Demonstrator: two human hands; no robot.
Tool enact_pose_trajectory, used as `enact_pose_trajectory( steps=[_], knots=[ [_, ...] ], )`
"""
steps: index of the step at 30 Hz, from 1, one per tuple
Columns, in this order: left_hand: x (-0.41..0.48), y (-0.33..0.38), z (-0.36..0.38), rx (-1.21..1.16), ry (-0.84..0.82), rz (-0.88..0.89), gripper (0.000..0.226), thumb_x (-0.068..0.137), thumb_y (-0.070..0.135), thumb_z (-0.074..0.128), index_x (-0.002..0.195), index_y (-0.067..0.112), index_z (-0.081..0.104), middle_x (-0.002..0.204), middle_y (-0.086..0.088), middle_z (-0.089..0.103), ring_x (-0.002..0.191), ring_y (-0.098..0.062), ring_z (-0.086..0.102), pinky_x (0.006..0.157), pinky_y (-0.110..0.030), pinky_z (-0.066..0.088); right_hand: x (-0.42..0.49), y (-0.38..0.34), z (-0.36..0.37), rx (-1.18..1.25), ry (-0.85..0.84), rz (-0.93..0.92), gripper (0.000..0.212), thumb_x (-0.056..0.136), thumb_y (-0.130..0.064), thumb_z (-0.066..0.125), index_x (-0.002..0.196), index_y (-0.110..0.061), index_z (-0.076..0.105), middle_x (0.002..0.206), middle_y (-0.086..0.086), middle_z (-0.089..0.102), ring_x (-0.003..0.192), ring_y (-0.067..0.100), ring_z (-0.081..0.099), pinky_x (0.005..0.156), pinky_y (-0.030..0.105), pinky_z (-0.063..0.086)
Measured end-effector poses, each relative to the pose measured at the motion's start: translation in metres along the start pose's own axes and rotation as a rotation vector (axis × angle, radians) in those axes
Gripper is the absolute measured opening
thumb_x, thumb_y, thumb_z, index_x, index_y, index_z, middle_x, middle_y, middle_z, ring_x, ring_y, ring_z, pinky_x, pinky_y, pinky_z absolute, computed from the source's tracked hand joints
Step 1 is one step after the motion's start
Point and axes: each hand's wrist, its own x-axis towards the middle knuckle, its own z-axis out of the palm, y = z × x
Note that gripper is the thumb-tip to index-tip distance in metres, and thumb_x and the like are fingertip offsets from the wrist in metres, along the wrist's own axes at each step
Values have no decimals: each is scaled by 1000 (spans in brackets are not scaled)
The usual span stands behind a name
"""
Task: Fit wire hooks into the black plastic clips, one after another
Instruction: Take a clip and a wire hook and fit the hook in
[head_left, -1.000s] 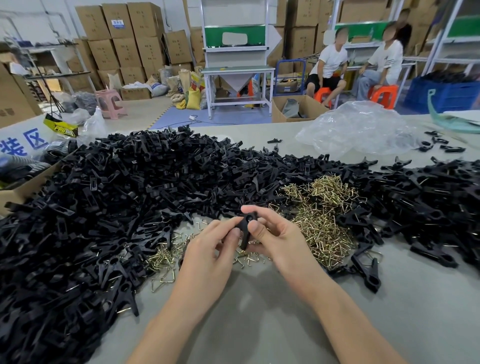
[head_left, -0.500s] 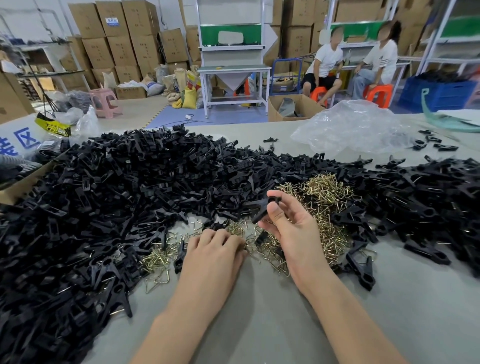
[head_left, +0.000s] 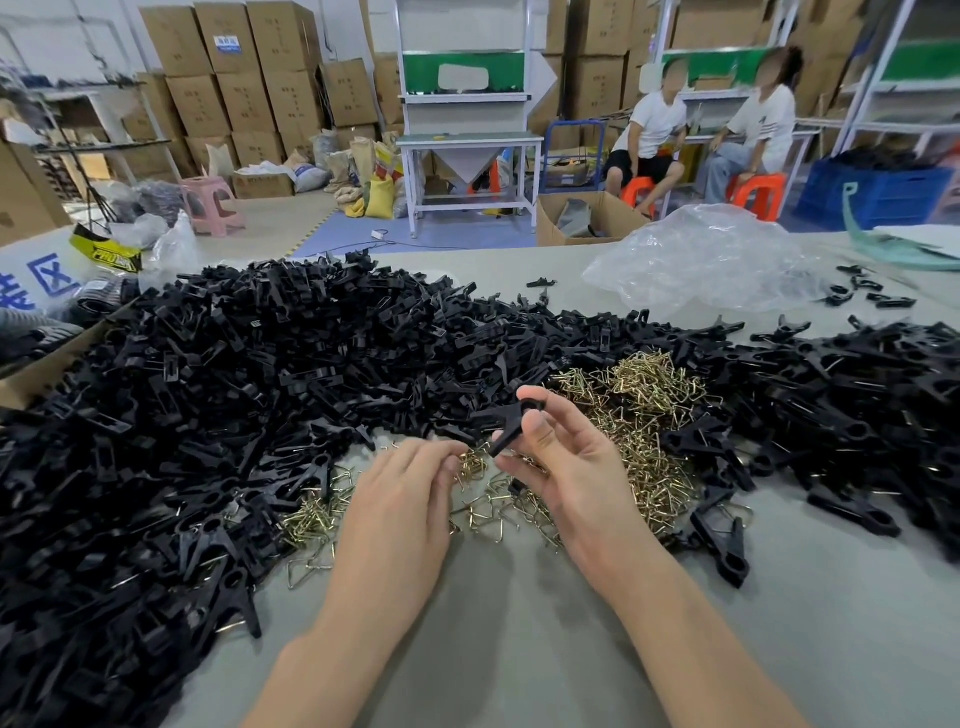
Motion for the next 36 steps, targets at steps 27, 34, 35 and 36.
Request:
enact_pose_trajectory(
  steps=[27,34,35,36],
  knots=[
    [5,-3,-2,-395,71,-159,33,100,14,56,103,44,70,91,15,63,80,-11,62,70,-19,48,-5,5,2,282,-185,330,20,88,-19,67,103,-16,79,105,14,72,98,27,72,85,40,61],
    [5,-8,-6,-117,172,-66,27,98,11,59,117,25,72,94,17,56,73,-5,55,70,-12,41,-2,4,-2,273,-105,274,20,85,-18,70,103,-19,79,103,11,74,90,21,72,78,33,60],
    [6,-7,-7,-206,192,-149,23,99,18,60,112,31,73,92,18,60,69,-3,55,67,-14,41,-1,4,-1,238,-93,242,20,84,-18,70,102,-21,79,105,11,74,91,21,72,77,32,60],
    [7,-6,-8,-339,198,-252,20,99,23,61,104,37,74,87,19,64,64,-1,56,64,-18,42,-1,5,0,205,-81,207,21,83,-17,70,101,-22,79,106,11,74,93,21,72,77,30,60]
  ],
)
